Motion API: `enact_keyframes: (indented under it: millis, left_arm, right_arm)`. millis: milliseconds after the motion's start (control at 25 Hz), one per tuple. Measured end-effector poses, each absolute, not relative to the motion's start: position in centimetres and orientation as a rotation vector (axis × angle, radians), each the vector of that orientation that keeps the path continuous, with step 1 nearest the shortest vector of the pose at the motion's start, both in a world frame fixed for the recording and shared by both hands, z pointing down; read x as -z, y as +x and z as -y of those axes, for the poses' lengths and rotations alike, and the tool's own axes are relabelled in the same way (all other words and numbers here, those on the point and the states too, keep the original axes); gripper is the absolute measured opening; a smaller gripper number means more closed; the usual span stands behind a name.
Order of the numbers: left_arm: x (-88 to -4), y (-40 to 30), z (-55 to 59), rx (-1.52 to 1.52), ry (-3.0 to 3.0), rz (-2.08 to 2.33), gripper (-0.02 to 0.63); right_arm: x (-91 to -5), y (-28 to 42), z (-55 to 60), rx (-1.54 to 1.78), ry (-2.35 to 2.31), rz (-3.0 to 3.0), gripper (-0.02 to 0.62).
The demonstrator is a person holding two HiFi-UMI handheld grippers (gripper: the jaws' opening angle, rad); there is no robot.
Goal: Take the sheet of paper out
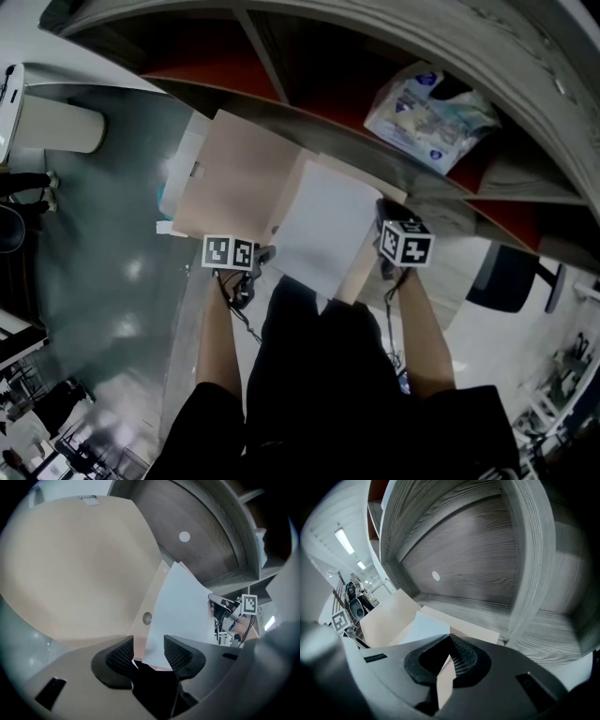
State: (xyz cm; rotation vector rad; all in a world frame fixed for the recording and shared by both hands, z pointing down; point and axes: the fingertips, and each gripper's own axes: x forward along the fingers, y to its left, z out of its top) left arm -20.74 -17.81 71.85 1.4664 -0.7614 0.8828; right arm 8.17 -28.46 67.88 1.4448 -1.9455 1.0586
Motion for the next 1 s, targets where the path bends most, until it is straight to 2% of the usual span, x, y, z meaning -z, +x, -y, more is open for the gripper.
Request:
enact_keyframes:
  millis: [640,840,1000]
  left_arm:
    - [-72.7,-19.0,16.7,-0.865,1.452,0.659,0.222]
    - [-72.3,-19.0,17.0,-0.863,1.479,0.703,0.105]
    - [-71.9,-18.7,16.9,-0.871,1.493,0.707,0.075]
  right_arm:
    - [-68.0,8.3,28.3,-1.058,1.448,1.938,0.015]
    - [-68.1,7.9,28.2,-1.078,1.434,1.953,0.015]
    - [-67.9,7.8,28.4,-1.073,1.433,1.962,0.015]
